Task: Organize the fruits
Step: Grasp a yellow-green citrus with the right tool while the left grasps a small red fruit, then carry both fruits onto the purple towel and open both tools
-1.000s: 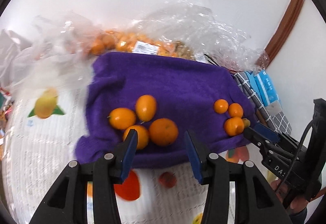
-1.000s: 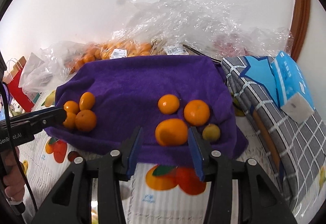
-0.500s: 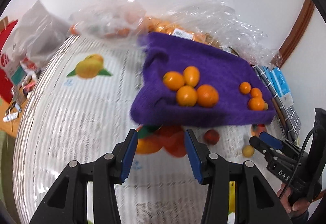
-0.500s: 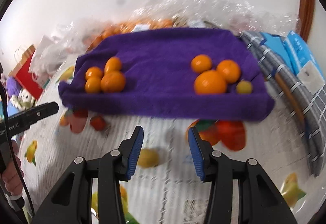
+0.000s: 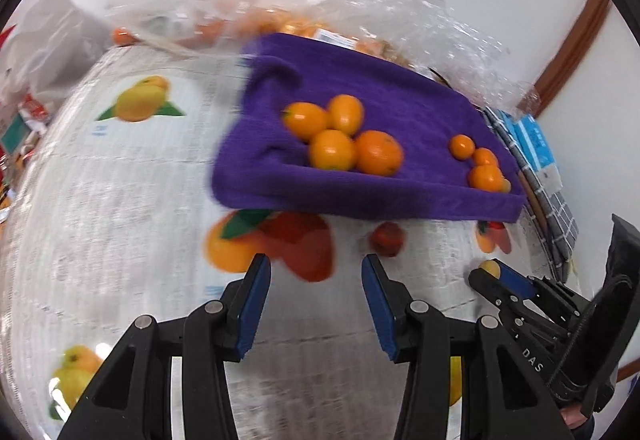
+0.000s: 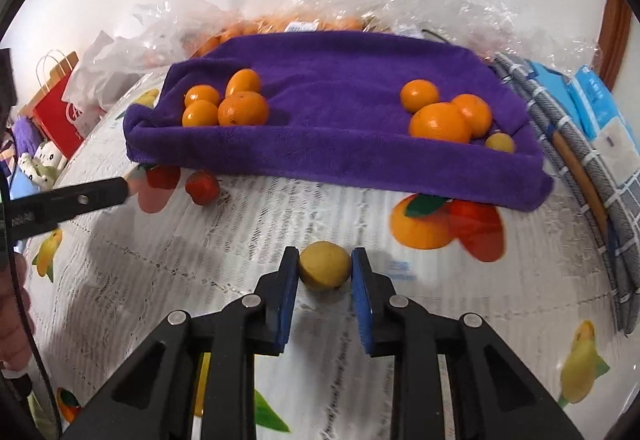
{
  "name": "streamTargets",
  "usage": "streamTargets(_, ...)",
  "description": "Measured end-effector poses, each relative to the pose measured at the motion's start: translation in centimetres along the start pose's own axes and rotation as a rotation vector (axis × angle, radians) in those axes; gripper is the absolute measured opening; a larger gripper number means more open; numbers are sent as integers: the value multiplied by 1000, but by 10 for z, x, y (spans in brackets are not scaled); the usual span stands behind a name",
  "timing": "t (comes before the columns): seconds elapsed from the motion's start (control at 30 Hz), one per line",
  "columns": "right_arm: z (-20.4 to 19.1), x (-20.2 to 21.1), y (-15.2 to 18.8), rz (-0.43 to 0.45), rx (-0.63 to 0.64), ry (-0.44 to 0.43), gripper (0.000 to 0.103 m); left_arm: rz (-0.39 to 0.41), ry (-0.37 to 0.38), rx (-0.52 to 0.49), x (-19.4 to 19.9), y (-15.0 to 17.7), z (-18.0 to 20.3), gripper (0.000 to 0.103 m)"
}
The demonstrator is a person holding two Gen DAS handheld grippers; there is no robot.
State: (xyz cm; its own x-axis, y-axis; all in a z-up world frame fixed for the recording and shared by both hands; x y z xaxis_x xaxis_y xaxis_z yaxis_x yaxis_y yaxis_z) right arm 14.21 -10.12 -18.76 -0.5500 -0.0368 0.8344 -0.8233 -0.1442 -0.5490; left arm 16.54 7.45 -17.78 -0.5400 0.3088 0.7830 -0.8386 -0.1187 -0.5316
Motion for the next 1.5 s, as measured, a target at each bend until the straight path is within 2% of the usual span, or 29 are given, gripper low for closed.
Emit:
streamTargets(0.17,29,13,4,3,-40,21,26,-17,36,-42,-19,-3,26,45)
streamTargets(0.43,63,15,15,-5,-97,51,26,-20,5,-88,-42,-7,46,37)
streamTargets(0.53,68,11,18,-15,-107,54,26,-24,13,-98,-44,-9,48,33)
streamTargets(0.63,69,9,19,-19,-114,49,26,-22,15,-103,-46,-9,50,24)
streamTargets(0.77,65,11,20,-15,-106,41,26,-27,20,-95,-45,-9,52,24)
streamTargets(1.1,53,28,5,22,-87,24,26,33,11,-88,-6,-13,54,24)
streamTargets(1.5,52,52,-38,105,-89,29,26,122,-18,-45,38,-37,34,24)
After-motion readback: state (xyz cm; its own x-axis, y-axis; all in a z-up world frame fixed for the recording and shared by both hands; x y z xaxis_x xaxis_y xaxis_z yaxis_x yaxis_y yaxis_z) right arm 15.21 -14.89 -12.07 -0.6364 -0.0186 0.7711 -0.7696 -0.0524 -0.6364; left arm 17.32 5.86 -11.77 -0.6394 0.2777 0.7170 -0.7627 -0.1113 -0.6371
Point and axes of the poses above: each gripper's, at about its wrist camera, not at the fingertips, and x roughly against the way its jaws point, z to its right, y to its underside, the point moved 2 cm from there along -x, roughly the way its jaws point, and after that the axes turned 2 degrees about y, right-handed, at the moved point
